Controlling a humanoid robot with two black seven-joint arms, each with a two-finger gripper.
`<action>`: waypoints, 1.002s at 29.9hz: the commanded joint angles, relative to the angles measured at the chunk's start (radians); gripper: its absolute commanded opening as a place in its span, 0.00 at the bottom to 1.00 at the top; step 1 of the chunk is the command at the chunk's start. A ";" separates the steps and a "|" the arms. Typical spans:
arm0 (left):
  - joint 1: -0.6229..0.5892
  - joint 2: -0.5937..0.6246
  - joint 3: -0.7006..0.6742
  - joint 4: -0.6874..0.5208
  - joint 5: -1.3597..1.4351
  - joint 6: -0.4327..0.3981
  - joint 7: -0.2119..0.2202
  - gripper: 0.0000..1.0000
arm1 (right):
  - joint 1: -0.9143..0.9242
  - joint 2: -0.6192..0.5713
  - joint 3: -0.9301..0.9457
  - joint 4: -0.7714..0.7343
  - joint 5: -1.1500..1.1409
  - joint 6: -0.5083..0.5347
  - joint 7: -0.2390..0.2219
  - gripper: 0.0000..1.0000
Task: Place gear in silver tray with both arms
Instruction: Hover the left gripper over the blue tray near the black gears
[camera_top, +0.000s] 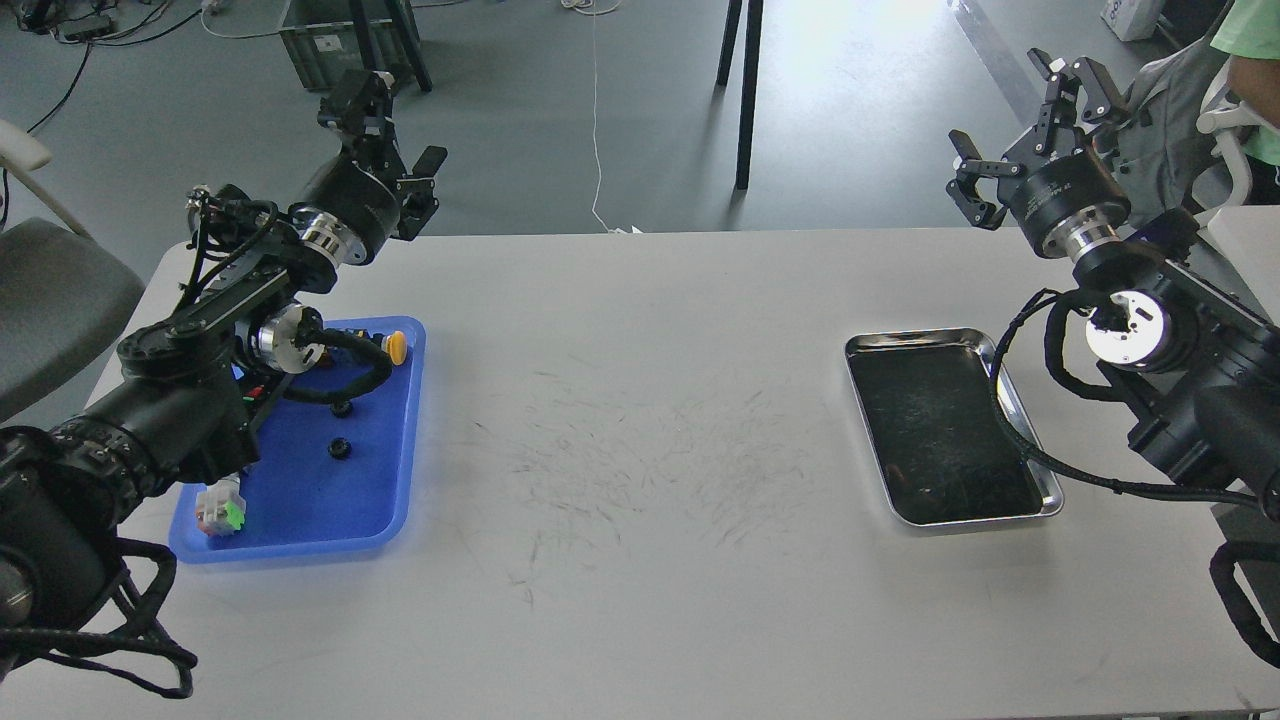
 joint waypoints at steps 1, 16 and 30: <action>0.001 0.000 0.001 0.000 0.001 0.018 0.000 0.99 | 0.000 0.000 0.000 0.000 0.000 0.000 0.000 0.99; -0.004 0.003 -0.003 0.060 -0.020 -0.163 0.000 0.99 | -0.014 0.006 0.000 -0.001 0.000 0.001 0.000 0.99; -0.004 -0.017 0.087 0.092 -0.020 -0.058 0.000 0.99 | -0.014 0.006 0.000 -0.002 0.000 0.000 0.002 0.99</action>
